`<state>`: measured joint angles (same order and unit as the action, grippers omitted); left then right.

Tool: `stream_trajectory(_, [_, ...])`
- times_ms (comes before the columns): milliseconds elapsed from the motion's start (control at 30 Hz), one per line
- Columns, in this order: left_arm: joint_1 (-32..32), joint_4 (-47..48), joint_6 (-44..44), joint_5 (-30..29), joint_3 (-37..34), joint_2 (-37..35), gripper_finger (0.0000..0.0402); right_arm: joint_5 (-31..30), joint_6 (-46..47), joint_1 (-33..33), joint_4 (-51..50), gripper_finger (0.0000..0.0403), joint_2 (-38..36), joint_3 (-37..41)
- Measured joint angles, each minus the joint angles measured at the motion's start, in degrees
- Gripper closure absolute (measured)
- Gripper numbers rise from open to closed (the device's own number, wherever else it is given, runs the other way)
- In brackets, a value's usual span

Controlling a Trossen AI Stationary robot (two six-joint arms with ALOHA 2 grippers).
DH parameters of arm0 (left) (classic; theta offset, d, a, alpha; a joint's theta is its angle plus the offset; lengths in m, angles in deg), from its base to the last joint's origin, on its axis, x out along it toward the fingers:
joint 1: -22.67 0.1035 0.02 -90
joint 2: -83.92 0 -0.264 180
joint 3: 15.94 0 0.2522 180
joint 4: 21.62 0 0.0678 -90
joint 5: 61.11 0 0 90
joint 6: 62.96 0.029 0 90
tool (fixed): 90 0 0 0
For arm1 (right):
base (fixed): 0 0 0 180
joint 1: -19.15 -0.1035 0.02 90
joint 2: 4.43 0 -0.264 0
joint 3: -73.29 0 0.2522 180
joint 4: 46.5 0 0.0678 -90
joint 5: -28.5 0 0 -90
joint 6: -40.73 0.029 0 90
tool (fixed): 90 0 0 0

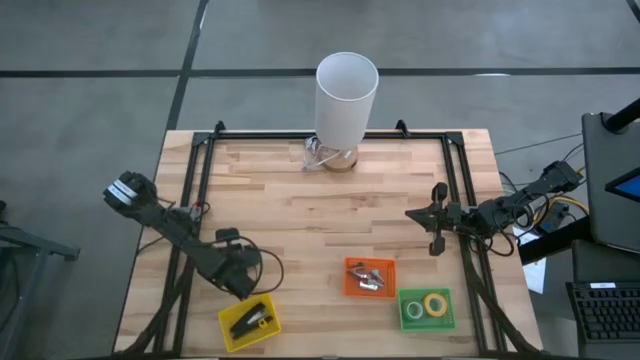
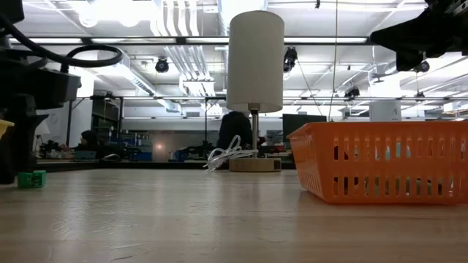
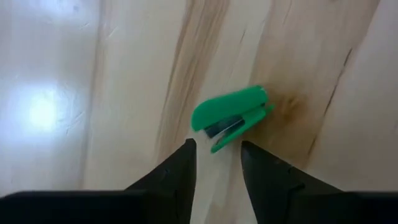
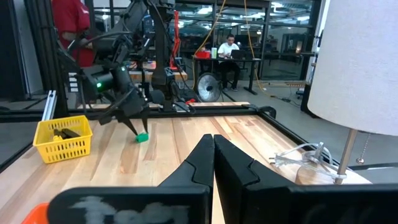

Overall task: Pick and place Stapler, Stapler remover, tape
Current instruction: Put the green stapler into the yellow basket

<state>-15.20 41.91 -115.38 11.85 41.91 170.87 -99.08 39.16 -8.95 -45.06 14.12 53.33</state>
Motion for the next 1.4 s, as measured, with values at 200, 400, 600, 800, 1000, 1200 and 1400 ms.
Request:
stream_trajectory(200, [-0.07,-4.41,-0.01,0.00,-1.73,-0.07,0.0293,0.00,-0.03,0.04,0.00,0.0394,0.00,0.00])
stream_trajectory(400, [-0.07,-4.98,-0.06,0.09,-1.67,-0.05,0.0325,0.00,-0.08,0.04,0.00,0.0394,0.04,0.00])
stream_trajectory(600, [0.00,-7.42,-2.25,-1.50,-0.98,0.11,0.0376,0.00,-0.08,0.02,0.00,0.0394,0.04,0.00])
stream_trajectory(800, [0.07,-9.29,-4.77,-2.99,-1.06,0.11,0.0396,0.00,0.01,0.02,0.00,0.0394,0.04,0.00])
stream_trajectory(1000, [0.07,-9.16,-5.70,-2.93,0.33,0.09,0.0399,0.00,-0.03,0.02,0.00,0.0394,0.02,0.00])
stream_trajectory(1200, [-0.15,-8.12,-5.42,-1.54,4.88,-0.08,0.0400,0.00,-0.08,0.02,0.00,0.0394,0.00,0.00])
stream_trajectory(1400, [-1.44,-7.94,-7.66,6.69,11.55,-0.11,0.0400,0.00,-0.07,0.01,0.00,0.0394,0.00,0.00])
